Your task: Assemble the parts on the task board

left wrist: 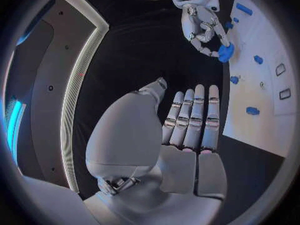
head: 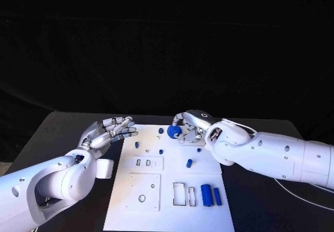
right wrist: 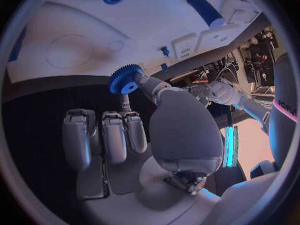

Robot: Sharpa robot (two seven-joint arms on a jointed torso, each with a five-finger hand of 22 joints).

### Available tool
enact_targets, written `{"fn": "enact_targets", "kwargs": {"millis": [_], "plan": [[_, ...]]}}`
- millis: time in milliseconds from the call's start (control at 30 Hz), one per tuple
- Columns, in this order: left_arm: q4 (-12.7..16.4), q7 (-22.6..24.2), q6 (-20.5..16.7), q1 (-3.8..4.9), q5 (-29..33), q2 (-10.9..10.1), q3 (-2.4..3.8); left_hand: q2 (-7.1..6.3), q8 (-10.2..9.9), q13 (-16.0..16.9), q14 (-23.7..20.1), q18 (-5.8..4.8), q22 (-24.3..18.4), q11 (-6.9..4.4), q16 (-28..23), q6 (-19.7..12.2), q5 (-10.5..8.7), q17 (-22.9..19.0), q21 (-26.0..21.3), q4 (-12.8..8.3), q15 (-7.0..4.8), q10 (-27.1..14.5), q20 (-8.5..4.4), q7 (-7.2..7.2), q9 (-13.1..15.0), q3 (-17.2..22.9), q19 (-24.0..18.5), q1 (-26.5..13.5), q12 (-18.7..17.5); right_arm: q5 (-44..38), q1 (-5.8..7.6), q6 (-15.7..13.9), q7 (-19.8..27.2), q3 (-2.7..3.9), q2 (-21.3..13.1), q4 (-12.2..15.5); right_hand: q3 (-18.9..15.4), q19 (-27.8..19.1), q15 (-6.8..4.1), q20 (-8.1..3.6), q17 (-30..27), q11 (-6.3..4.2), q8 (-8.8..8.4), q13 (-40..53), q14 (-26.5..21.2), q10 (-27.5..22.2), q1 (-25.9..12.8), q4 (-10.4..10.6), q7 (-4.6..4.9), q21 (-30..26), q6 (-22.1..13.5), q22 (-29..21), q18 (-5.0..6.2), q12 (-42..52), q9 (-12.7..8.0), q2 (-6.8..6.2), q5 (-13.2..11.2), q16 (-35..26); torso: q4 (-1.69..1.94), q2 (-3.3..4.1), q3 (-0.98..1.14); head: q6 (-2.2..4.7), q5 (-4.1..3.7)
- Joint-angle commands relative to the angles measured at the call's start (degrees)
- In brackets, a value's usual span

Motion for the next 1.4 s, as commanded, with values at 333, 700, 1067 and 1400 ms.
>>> {"fn": "enact_targets", "kwargs": {"millis": [333,700,1067,1400], "plan": [[0.21,0.18,1.16,0.07,0.07,0.34,0.05,-0.09,-0.20,0.00,0.27,0.77,-0.05,0.11,-0.20,0.21,-0.33,0.09,0.34,0.09,0.13,0.24,0.03,1.16,-0.06,0.39,0.20,-0.55,-0.32,-5.85,-0.35,-3.05,-3.87,-0.06,7.32,-3.81,0.36,1.42,-0.34,-0.52,8.97,-0.32,-0.97,10.37,4.74,2.62,-1.07,0.64,-2.46,0.09,4.38,8.79,-0.65,-0.38,0.60,-0.23,0.10,0.29,0.17,0.16,-0.04,-0.27,0.42],[0.34,0.22,1.11,0.07,0.07,0.39,0.05,-0.11,-0.23,-0.01,0.19,0.76,-0.09,0.14,-0.30,0.19,-0.33,0.12,0.31,0.12,0.17,0.20,0.04,1.18,-0.07,0.43,0.16,-0.63,-0.42,-5.90,-1.26,-0.97,-3.86,-0.30,10.73,-7.16,0.46,1.39,-0.28,-0.50,8.93,-0.22,-1.42,10.40,4.73,2.63,-1.57,0.83,-2.34,0.04,4.23,8.77,-0.64,-0.39,0.51,-0.44,0.14,0.28,-0.01,0.08,-0.02,-0.55,0.73],[0.39,0.25,1.05,0.07,0.07,0.36,0.06,-0.11,-0.23,-0.01,0.19,0.76,-0.09,0.14,-0.30,0.19,-0.33,0.12,0.31,0.12,0.17,0.20,0.04,1.18,-0.07,0.43,0.16,-0.63,-0.42,-5.71,-1.95,0.98,-3.69,-0.55,11.76,-8.56,0.45,1.35,-0.25,-0.48,8.89,-0.17,-1.58,10.42,4.72,2.64,-1.79,0.90,-2.30,-0.01,4.22,8.72,-0.62,-0.38,0.49,-0.58,0.11,0.27,0.04,0.08,0.11,-0.86,0.99],[0.37,0.18,1.04,0.08,0.07,0.22,0.06,-0.11,-0.23,-0.01,0.19,0.76,-0.09,0.14,-0.30,0.19,-0.33,0.12,0.31,0.12,0.17,0.20,0.04,1.18,-0.07,0.43,0.16,-0.63,-0.42,-5.42,-2.32,1.61,-3.61,-0.62,11.97,-8.93,0.43,1.24,-0.19,-0.45,8.81,-0.11,-1.82,10.30,4.70,2.55,-2.14,1.04,-2.23,-0.13,4.21,8.60,-0.59,-0.50,0.47,-0.73,-0.04,0.24,-0.22,0.11,0.10,-0.94,1.13]]}}
